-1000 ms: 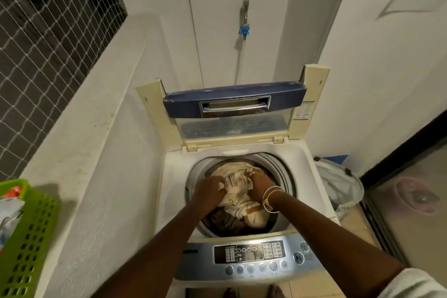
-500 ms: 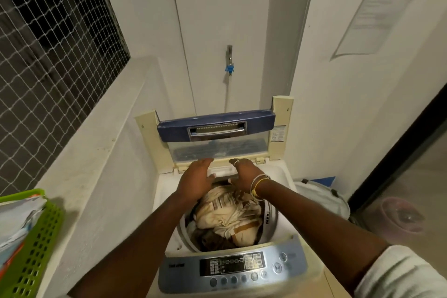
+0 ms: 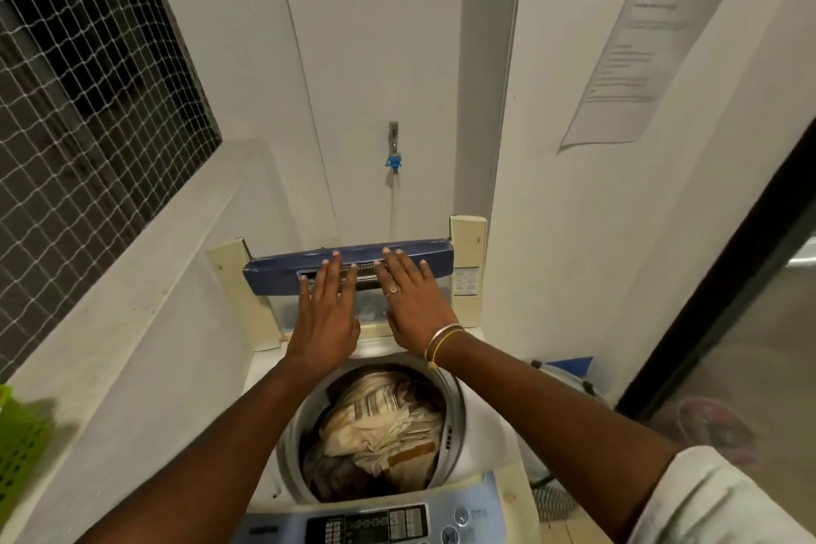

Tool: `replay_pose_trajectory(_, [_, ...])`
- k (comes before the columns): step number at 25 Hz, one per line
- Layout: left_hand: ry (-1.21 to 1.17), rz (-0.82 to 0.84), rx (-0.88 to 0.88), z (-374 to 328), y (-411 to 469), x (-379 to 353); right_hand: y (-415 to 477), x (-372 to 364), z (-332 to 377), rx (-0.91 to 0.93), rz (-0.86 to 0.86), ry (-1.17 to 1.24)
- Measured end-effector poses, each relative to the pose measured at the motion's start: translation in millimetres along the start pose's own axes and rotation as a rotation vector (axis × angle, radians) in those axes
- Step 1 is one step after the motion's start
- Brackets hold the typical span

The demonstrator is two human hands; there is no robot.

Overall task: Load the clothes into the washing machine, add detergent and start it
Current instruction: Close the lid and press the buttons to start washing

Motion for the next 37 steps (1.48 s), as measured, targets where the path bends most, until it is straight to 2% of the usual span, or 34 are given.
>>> replay_pose_trajectory(6, [0.107,0.02,0.01,8.6,15.5,-13.0,20.1,-13.3,-14.5,-0.097,-0.016,-0.144])
replay_pose_trajectory(12, [0.075,0.029,-0.02,19.2,21.5,-31.3,38.7,-35.2,3.6,-0.06,0.045,-0.078])
replay_pose_trajectory(15, [0.069,-0.026,-0.038,22.9,23.4,-24.3,47.5,-20.3,7.6,-0.032,-0.029,-0.131])
replay_pose_trajectory(18, [0.045,-0.041,-0.062,29.5,20.7,-32.6,47.1,-18.5,12.9,0.087,-0.099,-0.13])
replay_pose_trajectory(29, [-0.006,0.032,-0.101,27.7,19.7,-54.1,62.5,-57.2,1.2,-0.075,0.105,-0.119])
replay_pose_trajectory(37, [-0.129,0.002,-0.126,32.3,41.9,-33.2,73.1,-48.1,7.8,-0.109,0.123,-0.074])
Point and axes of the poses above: each hand's wrist, its own y-axis towards the middle knuckle, its own x-axis out of the back of the hand, z = x × y, the point moved 10 cm from there along y, towards the middle knuckle, and after that the axes turned 14 degrees about y, right-handed, at the moved point
